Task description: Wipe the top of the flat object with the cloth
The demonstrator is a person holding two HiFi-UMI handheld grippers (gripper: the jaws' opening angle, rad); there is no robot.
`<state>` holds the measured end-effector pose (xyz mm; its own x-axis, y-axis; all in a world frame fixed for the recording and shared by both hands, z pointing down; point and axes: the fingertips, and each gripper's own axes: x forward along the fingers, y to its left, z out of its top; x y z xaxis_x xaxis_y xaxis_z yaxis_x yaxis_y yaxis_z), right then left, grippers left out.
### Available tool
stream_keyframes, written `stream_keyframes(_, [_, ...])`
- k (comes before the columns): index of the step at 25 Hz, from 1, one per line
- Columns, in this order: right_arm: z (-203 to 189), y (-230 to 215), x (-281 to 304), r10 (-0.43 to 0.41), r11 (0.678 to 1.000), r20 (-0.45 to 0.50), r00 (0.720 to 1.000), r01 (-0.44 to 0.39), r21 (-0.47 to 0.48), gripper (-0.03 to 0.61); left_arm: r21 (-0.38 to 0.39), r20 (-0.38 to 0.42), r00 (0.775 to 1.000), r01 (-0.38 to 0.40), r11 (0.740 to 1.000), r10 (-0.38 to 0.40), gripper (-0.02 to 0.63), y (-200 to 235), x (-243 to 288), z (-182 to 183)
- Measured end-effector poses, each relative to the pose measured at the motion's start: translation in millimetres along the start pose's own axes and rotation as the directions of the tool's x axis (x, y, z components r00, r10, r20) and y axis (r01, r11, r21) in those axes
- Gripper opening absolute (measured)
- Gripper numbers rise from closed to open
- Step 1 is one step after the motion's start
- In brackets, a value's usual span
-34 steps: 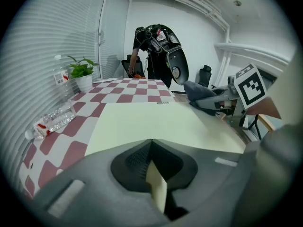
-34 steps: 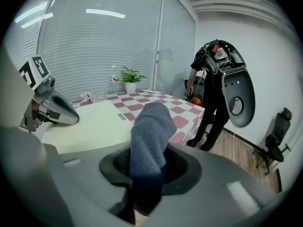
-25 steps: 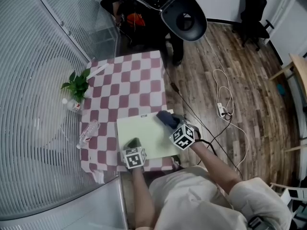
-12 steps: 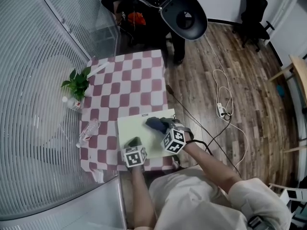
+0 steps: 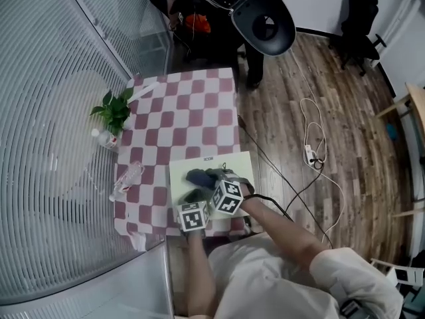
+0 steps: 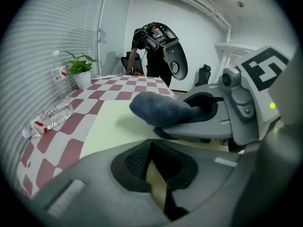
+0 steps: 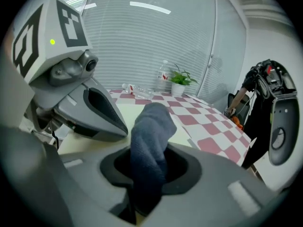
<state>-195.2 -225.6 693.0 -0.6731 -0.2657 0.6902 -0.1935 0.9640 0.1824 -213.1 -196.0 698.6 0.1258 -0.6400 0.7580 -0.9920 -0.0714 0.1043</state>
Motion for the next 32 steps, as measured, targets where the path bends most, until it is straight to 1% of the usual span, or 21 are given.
stream_keyframes(3, [10, 6, 8, 0.022, 1.000, 0.008, 1.000, -0.022, -0.007, 0.106, -0.007, -0.003, 1.000, 0.017, 1.000, -0.017, 0.008, 0, -1, 2])
stream_keyframes(8, [14, 7, 14, 0.051, 0.999, 0.011, 0.999, -0.051, -0.016, 0.106, 0.000, -0.014, 0.999, 0.042, 0.999, -0.042, 0.008, 1, 1, 1])
stream_keyframes(11, [15, 7, 13, 0.056, 0.998, 0.012, 0.998, -0.056, -0.011, 0.107, 0.016, -0.033, 0.998, 0.057, 0.998, -0.056, 0.008, -1, -5, -5])
stream_keyframes(13, [14, 7, 12, 0.059, 0.998, 0.013, 0.998, -0.058, -0.009, 0.107, 0.015, -0.033, 0.998, 0.053, 0.998, -0.053, 0.008, 2, -15, -12])
stream_keyframes(17, [13, 8, 13, 0.058, 0.998, 0.015, 0.998, -0.058, -0.009, 0.107, 0.000, -0.023, 1.000, 0.016, 1.000, -0.016, 0.008, 22, -35, -33])
stream_keyframes(19, [13, 7, 13, 0.056, 0.998, 0.012, 0.998, -0.056, -0.011, 0.107, -0.021, -0.009, 1.000, 0.005, 1.000, -0.005, 0.008, 29, -41, -39])
stream_keyframes(21, [14, 6, 14, 0.054, 0.999, 0.002, 0.999, -0.054, -0.008, 0.107, -0.055, 0.017, 1.000, 0.007, 0.998, -0.006, 0.008, 32, -41, -40])
stream_keyframes(26, [24, 11, 22, 0.073, 0.997, -0.010, 0.997, -0.073, 0.006, 0.107, -0.088, 0.044, 0.998, 0.044, 0.995, -0.040, 0.008, 34, -41, -41])
stream_keyframes(28, [35, 17, 31, 0.082, 0.997, -0.004, 0.997, -0.082, -0.007, 0.107, -0.090, 0.048, 0.998, 0.047, 0.995, -0.042, 0.008, 34, -41, -41])
stream_keyframes(32, [55, 27, 49, 0.097, 0.995, -0.005, 0.995, -0.098, -0.025, 0.107, -0.067, 0.060, 0.998, 0.026, 0.997, -0.022, 0.008, 32, -41, -42])
